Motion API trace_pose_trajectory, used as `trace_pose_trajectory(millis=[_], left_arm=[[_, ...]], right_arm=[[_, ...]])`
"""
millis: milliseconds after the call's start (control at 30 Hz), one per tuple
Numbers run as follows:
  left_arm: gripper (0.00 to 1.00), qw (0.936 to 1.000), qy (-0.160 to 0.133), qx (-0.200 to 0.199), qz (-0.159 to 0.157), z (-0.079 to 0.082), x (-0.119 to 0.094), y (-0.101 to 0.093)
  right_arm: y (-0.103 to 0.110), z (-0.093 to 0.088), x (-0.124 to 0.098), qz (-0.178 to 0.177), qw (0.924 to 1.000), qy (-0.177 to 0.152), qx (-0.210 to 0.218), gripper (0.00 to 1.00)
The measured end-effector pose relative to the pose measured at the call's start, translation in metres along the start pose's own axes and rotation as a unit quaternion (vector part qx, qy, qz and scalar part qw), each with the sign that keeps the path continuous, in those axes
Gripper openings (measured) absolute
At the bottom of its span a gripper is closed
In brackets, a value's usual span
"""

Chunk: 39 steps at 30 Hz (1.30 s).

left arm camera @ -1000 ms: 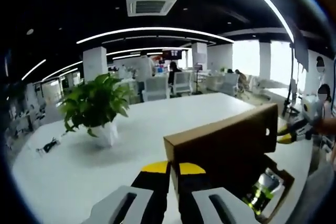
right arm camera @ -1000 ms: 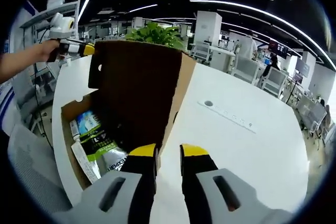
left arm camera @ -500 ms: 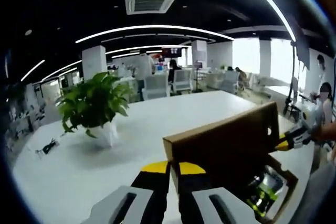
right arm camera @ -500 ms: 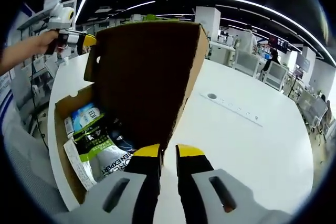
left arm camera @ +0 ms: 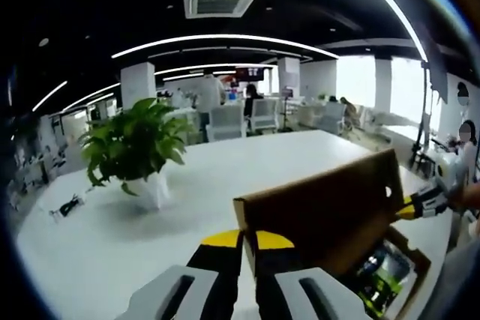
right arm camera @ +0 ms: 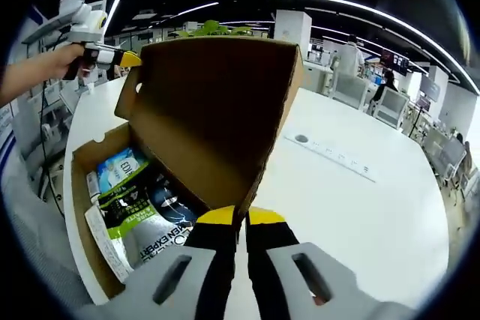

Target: Operate the shoe box by opening the lid, removing the specified soft item, and placing it in the target area until the item is outside and the box remains undamaged.

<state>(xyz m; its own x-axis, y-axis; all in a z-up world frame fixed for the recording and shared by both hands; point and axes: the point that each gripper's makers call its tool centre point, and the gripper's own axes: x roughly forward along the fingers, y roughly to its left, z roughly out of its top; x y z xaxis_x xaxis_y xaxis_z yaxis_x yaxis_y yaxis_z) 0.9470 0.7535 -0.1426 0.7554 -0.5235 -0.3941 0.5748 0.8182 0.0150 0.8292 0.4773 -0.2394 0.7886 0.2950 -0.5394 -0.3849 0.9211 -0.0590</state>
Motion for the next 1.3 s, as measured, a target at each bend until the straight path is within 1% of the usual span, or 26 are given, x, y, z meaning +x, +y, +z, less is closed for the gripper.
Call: trace_pose_trajectory(millis=[67, 133, 200, 300, 367, 433, 500, 567, 633, 767, 833, 967, 1033, 1100, 1233, 1300], left_arm=[[0.05, 1.0, -0.002, -0.001, 0.002, 0.001, 0.0, 0.001], [0.07, 1.0, -0.006, -0.001, 0.006, 0.0, 0.0, 0.002], [0.1, 0.9999, -0.009, -0.001, 0.011, -0.003, -0.002, 0.004], [0.11, 0.9997, -0.01, -0.011, 0.018, -0.011, -0.005, 0.009], [0.11, 0.9996, -0.004, -0.02, 0.02, -0.02, -0.005, 0.013], [0.11, 0.9996, 0.003, -0.022, 0.02, -0.027, -0.005, 0.01], [0.11, 0.9994, 0.009, -0.026, 0.019, -0.031, -0.007, 0.005], [0.11, 0.9993, 0.016, -0.031, 0.016, -0.039, -0.007, 0.0], [0.11, 0.9991, 0.024, -0.033, 0.013, -0.05, -0.005, -0.001], [0.11, 0.9985, 0.039, -0.039, 0.009, -0.06, -0.004, -0.003], [0.11, 0.9976, 0.055, -0.04, 0.01, -0.067, -0.004, -0.006], [0.11, 0.9965, 0.072, -0.042, 0.011, -0.082, -0.002, -0.002], [0.11, 0.9953, 0.086, -0.043, 0.011, -0.09, -0.001, -0.003], [0.09, 0.9952, 0.087, -0.044, 0.01, -0.09, -0.001, -0.005], [0.06, 0.9945, 0.095, -0.045, 0.004, -0.098, 0.006, -0.004], [0.05, 0.9944, 0.097, -0.043, 0.004, -0.098, 0.006, -0.006]], right_arm=[[0.0, 0.0, 0.001, -0.001, 1.0, 0.001, 0.007, 0.01], [-0.001, 0.001, 0.002, -0.002, 1.0, 0.0, 0.003, 0.02], [-0.002, 0.001, 0.003, -0.003, 1.0, 0.001, 0.001, 0.02], [-0.002, 0.002, 0.005, -0.003, 1.0, 0.002, -0.002, 0.02], [-0.003, 0.002, 0.006, -0.002, 1.0, 0.002, -0.004, 0.02], [-0.003, 0.002, 0.006, -0.001, 1.0, 0.003, -0.004, 0.02], [-0.003, 0.002, 0.007, -0.001, 1.0, 0.004, -0.006, 0.02], [-0.004, 0.003, 0.009, 0.0, 1.0, 0.006, -0.006, 0.02], [-0.005, 0.003, 0.009, 0.0, 1.0, 0.007, -0.006, 0.02], [-0.005, 0.003, 0.008, 0.001, 0.9999, 0.009, -0.009, 0.02], [-0.005, 0.003, 0.009, 0.001, 0.9999, 0.01, -0.009, 0.02], [-0.005, 0.003, 0.01, 0.002, 0.9999, 0.011, -0.009, 0.02], [-0.006, 0.003, 0.01, 0.001, 0.9999, 0.011, -0.008, 0.02], [-0.006, 0.003, 0.011, 0.002, 0.9999, 0.012, -0.008, 0.02], [-0.007, 0.002, 0.013, 0.002, 0.9999, 0.015, -0.005, 0.03], [-0.008, 0.002, 0.014, 0.002, 0.9998, 0.017, -0.003, 0.03]])
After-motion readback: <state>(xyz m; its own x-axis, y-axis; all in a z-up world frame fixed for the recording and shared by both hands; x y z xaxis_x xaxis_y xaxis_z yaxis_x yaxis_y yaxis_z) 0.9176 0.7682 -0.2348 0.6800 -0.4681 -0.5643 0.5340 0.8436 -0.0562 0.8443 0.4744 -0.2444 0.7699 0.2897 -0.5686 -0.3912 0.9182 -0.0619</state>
